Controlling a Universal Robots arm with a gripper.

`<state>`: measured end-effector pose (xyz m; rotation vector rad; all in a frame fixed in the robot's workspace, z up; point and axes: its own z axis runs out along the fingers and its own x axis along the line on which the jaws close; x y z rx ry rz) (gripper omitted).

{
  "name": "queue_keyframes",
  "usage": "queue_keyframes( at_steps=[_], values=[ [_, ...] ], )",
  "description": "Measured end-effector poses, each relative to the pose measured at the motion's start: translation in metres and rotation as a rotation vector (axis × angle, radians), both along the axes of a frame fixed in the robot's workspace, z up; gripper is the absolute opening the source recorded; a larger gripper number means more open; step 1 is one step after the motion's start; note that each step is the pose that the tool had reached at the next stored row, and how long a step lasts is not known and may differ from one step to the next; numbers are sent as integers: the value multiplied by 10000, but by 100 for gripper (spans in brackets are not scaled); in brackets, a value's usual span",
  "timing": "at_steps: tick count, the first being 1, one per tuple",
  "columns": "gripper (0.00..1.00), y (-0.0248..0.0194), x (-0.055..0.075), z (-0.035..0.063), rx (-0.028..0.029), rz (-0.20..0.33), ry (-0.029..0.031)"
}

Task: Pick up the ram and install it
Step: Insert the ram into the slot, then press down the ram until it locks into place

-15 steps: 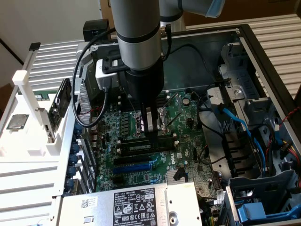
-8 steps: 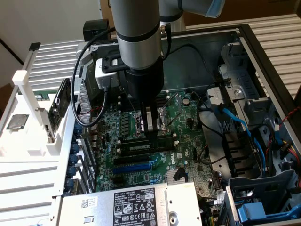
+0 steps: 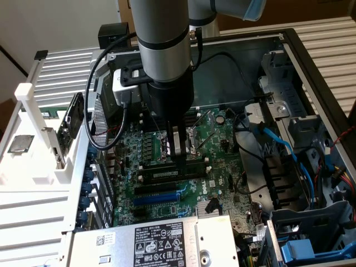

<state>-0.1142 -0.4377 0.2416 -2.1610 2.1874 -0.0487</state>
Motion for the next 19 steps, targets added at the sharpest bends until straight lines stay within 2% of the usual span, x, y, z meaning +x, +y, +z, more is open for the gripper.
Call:
queue_keyframes(
  at_steps=[2, 3, 5, 19],
  values=[
    [21, 0, 0, 0, 0, 0, 0],
    [12, 0, 0, 0, -1, 0, 0],
    [10, 0, 0, 0, 0, 0, 0],
    [10, 0, 0, 0, 0, 0, 1]
  ],
)
